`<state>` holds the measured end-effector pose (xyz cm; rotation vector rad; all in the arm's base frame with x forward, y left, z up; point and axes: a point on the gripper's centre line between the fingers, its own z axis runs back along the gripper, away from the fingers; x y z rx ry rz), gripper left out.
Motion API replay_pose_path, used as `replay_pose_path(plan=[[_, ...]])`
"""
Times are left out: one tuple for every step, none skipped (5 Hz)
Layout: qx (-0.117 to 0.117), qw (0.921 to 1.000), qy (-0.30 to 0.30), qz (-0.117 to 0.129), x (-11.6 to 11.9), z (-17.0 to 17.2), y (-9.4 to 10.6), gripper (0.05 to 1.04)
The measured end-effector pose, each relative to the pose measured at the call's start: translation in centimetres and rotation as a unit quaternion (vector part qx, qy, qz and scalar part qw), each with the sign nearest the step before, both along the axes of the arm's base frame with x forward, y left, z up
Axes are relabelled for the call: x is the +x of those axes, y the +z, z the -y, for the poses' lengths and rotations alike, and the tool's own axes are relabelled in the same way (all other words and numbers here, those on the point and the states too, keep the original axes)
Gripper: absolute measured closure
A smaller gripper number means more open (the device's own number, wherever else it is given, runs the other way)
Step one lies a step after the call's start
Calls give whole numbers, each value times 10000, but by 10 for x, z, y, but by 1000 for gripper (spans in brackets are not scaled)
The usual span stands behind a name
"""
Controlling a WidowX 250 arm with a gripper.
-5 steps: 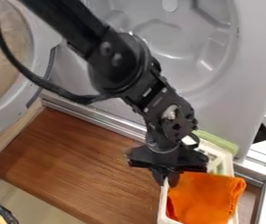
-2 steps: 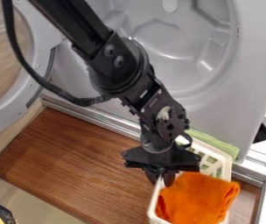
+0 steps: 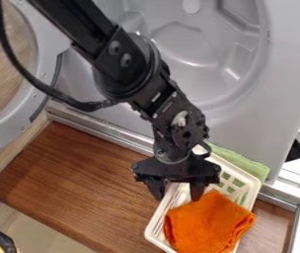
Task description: Place the white basket on the right side of the table
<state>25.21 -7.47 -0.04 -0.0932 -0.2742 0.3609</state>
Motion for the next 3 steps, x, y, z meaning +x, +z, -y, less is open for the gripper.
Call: replay_pose_path(plan=[[-2, 9999, 76, 70, 1, -2, 7, 72], [-9, 9997, 122, 193, 1, -5, 21, 77], [25, 9992, 169, 365, 4, -12, 41, 83]])
